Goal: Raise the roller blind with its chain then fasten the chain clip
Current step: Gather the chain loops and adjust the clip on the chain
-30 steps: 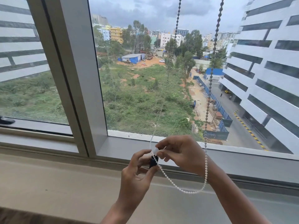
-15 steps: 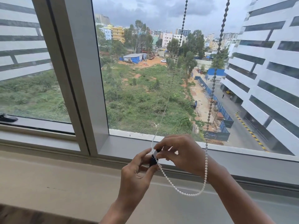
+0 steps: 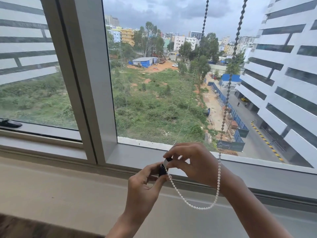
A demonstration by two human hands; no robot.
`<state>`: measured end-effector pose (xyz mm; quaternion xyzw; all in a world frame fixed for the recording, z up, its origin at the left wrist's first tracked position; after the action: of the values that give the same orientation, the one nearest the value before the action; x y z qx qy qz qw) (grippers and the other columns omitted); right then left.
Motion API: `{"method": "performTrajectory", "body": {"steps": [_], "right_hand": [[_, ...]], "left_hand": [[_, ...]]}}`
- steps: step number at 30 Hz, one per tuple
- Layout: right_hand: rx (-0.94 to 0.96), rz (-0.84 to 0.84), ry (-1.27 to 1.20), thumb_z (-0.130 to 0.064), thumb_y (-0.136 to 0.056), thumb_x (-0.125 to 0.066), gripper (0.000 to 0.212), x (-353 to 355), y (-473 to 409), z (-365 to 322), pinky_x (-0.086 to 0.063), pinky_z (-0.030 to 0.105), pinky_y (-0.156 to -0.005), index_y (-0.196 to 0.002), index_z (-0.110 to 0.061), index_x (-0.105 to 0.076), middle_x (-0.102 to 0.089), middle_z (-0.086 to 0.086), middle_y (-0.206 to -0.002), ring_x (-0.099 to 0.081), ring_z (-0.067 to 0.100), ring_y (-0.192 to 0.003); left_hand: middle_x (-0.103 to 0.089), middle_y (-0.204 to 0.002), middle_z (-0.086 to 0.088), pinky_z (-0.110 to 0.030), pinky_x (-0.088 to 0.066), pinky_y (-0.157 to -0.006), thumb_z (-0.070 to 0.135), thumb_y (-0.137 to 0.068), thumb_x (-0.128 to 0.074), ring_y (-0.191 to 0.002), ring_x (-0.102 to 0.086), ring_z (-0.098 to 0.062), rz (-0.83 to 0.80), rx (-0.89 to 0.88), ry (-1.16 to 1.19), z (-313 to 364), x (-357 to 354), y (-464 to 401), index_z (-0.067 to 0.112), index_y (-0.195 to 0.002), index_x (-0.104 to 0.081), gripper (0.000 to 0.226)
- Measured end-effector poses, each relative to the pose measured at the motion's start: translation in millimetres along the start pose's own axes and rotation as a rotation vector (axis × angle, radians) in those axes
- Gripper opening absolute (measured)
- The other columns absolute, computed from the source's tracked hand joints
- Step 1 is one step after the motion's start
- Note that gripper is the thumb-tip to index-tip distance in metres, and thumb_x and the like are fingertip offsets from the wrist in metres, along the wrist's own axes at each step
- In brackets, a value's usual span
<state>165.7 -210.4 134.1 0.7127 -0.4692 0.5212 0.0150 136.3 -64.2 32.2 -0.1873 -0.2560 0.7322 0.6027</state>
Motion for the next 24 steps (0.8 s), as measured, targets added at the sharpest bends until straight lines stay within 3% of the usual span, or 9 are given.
{"method": "performTrajectory", "body": {"steps": [4,9,14,24], "right_hand": [[-0.004,0.016,-0.013,-0.008,-0.089,-0.086,0.014,0,-1,1,-0.06,0.019,-0.07,-0.103,-0.006,-0.084,-0.081,0.002,-0.091,-0.074,0.009,-0.076],[0.005,0.017,-0.006,-0.008,-0.088,-0.086,0.014,-2,-2,-2,-0.063,0.032,-0.07,-0.103,-0.006,-0.085,-0.081,0.003,-0.09,-0.075,0.012,-0.078],[0.009,0.015,-0.009,-0.01,-0.089,-0.087,0.014,-4,-2,-3,-0.062,0.03,-0.069,-0.102,-0.006,-0.085,-0.081,0.004,-0.089,-0.075,0.013,-0.077],[0.015,0.021,0.0,-0.009,-0.087,-0.088,0.015,-5,-3,-8,-0.062,0.026,-0.07,-0.1,-0.004,-0.085,-0.082,0.006,-0.088,-0.076,0.016,-0.075]], "left_hand": [[-0.086,-0.101,0.015,-0.031,-0.068,-0.082,0.033,-0.085,-0.084,-0.084,-0.084,-0.012,0.007,0.011,0.015,-1,2,1,0.05,-0.118,-0.077,0.038],[-0.086,-0.099,0.017,-0.024,-0.066,-0.081,0.035,-0.083,-0.085,-0.083,-0.084,-0.012,0.013,0.021,0.012,1,3,1,0.052,-0.116,-0.077,0.038],[-0.086,-0.098,0.02,-0.019,-0.064,-0.08,0.034,-0.083,-0.085,-0.082,-0.083,-0.009,0.017,0.022,0.01,4,7,0,0.054,-0.116,-0.076,0.039],[-0.087,-0.094,0.013,-0.018,-0.063,-0.08,0.011,-0.082,-0.092,-0.081,-0.084,-0.011,0.025,0.132,0.004,-11,8,6,0.042,-0.11,-0.081,0.043]]}}
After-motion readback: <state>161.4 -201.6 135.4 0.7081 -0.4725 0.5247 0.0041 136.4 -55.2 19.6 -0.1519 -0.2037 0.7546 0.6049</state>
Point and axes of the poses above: each hand's wrist, its own y-axis away from the middle knuckle, its own x-axis out of the back of the hand, z = x × y, the point moved 10 cm from there along -y, towards the middle knuckle
